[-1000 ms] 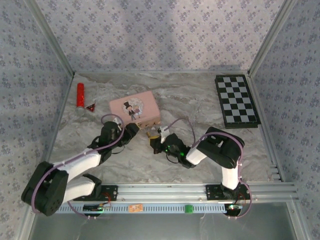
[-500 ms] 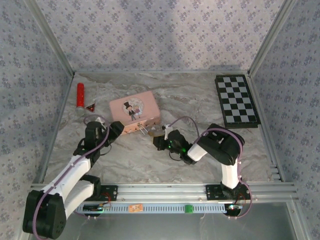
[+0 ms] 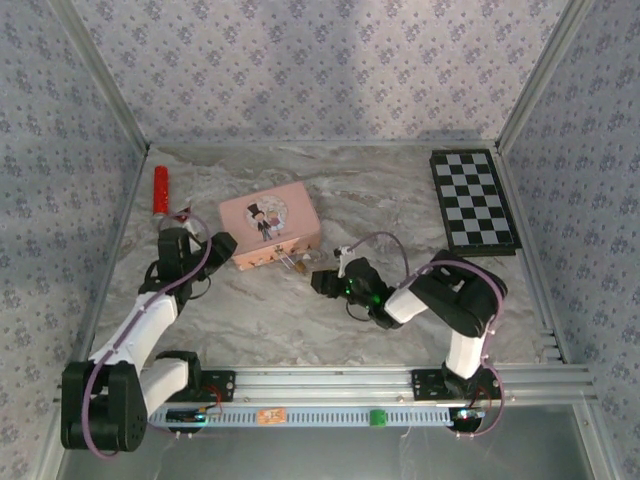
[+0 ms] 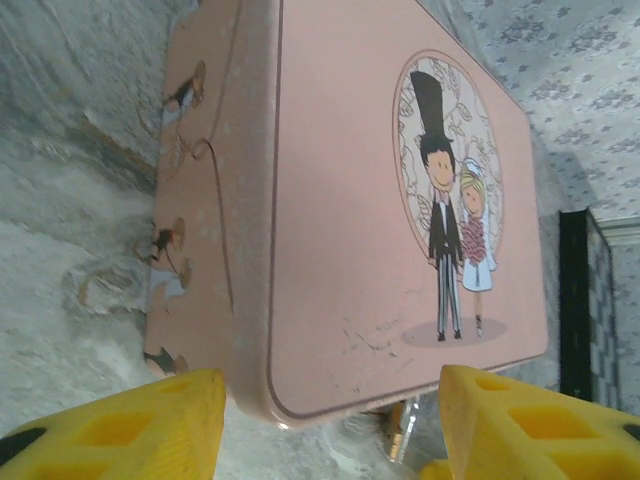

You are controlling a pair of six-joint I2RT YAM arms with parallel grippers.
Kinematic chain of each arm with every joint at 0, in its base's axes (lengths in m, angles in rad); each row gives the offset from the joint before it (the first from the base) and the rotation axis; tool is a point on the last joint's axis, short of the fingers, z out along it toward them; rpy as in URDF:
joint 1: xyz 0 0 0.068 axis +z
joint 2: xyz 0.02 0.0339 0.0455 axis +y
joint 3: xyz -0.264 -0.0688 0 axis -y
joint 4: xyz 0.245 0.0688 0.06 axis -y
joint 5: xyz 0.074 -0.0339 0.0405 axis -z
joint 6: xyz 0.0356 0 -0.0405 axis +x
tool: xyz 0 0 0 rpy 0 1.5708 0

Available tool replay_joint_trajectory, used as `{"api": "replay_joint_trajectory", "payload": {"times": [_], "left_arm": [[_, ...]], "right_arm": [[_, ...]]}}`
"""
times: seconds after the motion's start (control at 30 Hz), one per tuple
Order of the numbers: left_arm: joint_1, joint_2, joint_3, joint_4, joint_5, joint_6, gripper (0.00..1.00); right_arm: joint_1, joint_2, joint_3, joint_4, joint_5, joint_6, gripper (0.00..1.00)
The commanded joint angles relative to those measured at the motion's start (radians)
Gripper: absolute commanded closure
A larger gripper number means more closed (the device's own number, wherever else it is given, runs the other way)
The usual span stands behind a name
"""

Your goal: Unlock the padlock with the key

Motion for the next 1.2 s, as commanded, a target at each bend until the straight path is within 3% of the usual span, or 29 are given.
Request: {"api": "replay_joint_trajectory", "payload": {"times": [0.0,0.23,0.5,0.73,1.17], "left_arm": [[0.010,0.038,0.062,-0.020,-0.035,0.101,0.41],[0.015,0.199,0.149,0.011,0.012,0.147,0.39],[0.015,0.324,0.254,-0.072,0.079,0.221,0.39],[-0.037,0.377,0.259,-0.071,0.099,0.204,0.43],[-0.213,0.373,0.230,-0.010,0.054,0.109,0.46]], "right_arm": [[-0.004,-0.091,0.030,-0.186,0.021,-0.117,0.60],[0.022,-0.156,0.191,-0.530,-0.037,-0.405,0.54],[0.017,-0.162,0.310,-0.709,-0.076,-0.539,0.55],[-0.053,-0.099,0.436,-0.824,-0.295,-0.523,0.58],[-0.178,-0.052,0.476,-0.847,-0.323,-0.397,0.65]]}}
